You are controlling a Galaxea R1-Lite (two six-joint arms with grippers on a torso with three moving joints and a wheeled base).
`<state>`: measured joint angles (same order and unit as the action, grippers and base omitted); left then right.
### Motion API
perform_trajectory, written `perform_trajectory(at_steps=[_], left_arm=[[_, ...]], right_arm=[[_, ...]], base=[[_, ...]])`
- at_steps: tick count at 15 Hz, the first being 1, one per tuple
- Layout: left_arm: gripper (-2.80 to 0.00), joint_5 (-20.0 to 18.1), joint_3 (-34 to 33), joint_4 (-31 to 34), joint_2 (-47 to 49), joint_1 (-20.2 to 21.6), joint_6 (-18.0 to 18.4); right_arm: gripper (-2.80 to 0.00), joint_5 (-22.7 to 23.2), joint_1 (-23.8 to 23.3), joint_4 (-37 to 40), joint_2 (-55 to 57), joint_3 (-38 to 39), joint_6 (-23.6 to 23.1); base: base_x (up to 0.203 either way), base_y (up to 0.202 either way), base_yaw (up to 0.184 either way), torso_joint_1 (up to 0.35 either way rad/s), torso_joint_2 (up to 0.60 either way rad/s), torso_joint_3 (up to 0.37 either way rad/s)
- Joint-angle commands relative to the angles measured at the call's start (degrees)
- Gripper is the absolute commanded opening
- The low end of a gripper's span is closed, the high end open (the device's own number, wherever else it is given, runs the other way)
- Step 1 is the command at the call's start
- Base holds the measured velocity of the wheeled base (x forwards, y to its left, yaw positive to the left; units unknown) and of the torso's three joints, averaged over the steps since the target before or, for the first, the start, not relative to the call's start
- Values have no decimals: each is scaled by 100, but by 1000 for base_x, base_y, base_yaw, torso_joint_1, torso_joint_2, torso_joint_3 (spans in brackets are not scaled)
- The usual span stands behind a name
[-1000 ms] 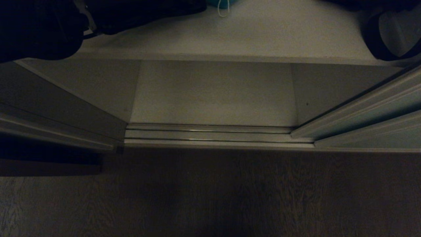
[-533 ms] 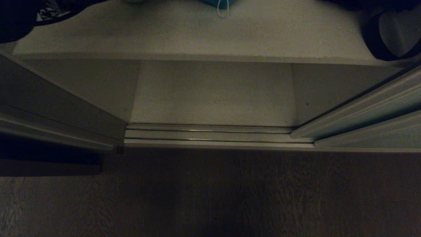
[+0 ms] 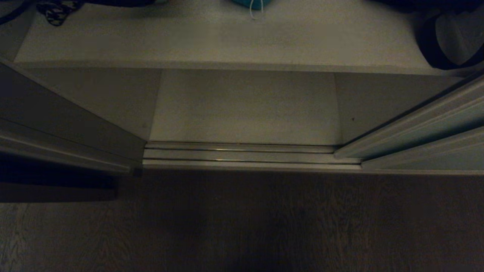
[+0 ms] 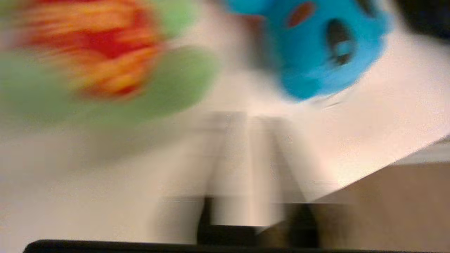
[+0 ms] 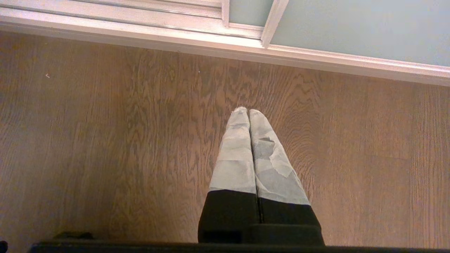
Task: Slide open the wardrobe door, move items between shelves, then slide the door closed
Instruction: Place the blue doll on the higher shelf
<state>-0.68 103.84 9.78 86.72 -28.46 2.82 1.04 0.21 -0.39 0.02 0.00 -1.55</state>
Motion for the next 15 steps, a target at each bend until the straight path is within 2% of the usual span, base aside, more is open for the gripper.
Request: perform_trajectory(at_steps=[1,4,5,8,10,12,15], left_arm=[[-280,226,-441,28,-731,56,-13],[-280,370,-1588,98,-1709,82,-85],[-280,375,-2070,245,-2116,210,-103],[-280,313,-3274,881,-3230,1112,-116],[-280,293,-4199,1068,-4135,1693,-115],[-280,283,-5050,1152,-5133,2006,-114],[-280,288,-6664,1205,-6710,2267,-77]], right_arm=[[-280,2,6,-5,-2,0,-3],[-280,2,1,-2,-2,0,-3],[-280,2,-3,-2,-2,0,-3],[-280,2,6,-5,-2,0,-3],[-280,2,6,4,-2,0,-3],[-280,2,-1,-5,-2,0,-3],[-280,2,-2,0,-2,0,-3]], base=[[0,0,0,0,0,0],[0,0,0,0,0,0],[0,0,0,0,0,0],[0,0,0,0,0,0],[0,0,0,0,0,0],[0,0,0,0,0,0],[0,0,0,0,0,0]])
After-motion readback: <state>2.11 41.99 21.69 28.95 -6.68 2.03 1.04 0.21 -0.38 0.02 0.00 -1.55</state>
